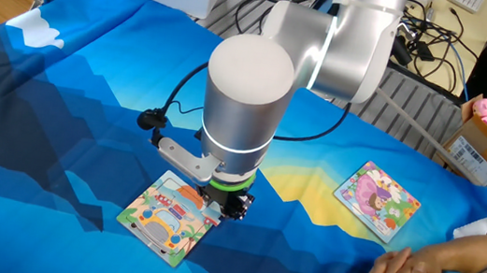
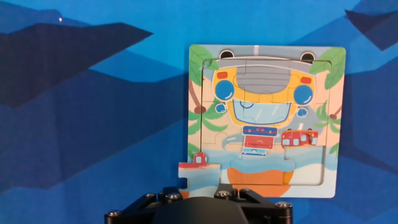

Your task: Assemble one piece of a puzzle

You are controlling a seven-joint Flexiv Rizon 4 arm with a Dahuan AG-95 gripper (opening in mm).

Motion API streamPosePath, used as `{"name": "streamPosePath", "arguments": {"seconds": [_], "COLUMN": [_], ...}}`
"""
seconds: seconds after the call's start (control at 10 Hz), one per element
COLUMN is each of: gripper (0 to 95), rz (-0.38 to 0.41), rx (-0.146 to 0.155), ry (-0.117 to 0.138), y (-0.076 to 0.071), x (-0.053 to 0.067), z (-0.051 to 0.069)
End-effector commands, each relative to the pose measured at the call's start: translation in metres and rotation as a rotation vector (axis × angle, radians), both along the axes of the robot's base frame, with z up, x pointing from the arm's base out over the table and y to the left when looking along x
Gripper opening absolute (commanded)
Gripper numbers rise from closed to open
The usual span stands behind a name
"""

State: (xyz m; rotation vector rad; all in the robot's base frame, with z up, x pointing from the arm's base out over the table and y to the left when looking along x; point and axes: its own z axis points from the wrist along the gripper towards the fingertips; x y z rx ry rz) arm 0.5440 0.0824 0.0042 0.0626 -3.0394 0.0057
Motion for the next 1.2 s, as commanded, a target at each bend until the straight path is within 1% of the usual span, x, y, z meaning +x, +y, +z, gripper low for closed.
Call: {"name": "streamPosePath", "arguments": {"seconds": [0.1,0.3,0.4,0.9,1.1,1.2], "gripper": [38.0,38.0,19.0,19.0,19.0,0.0], "rz": [0.000,0.000,0.000,0.002,-0.002,0.004], "rx": [0.000,-0.001,0.000,0.000,-0.004,-0.005], "ry": [0.000,0.001,0.001,0.000,0.002,0.011], "y": [0.000,0.000,0.000,0.000,-0.001,-0.006], "x": [0.000,0.000,0.000,0.001,0.001,0.005], "z": [0.000,0.000,0.000,0.001,0.005,0.012]}}
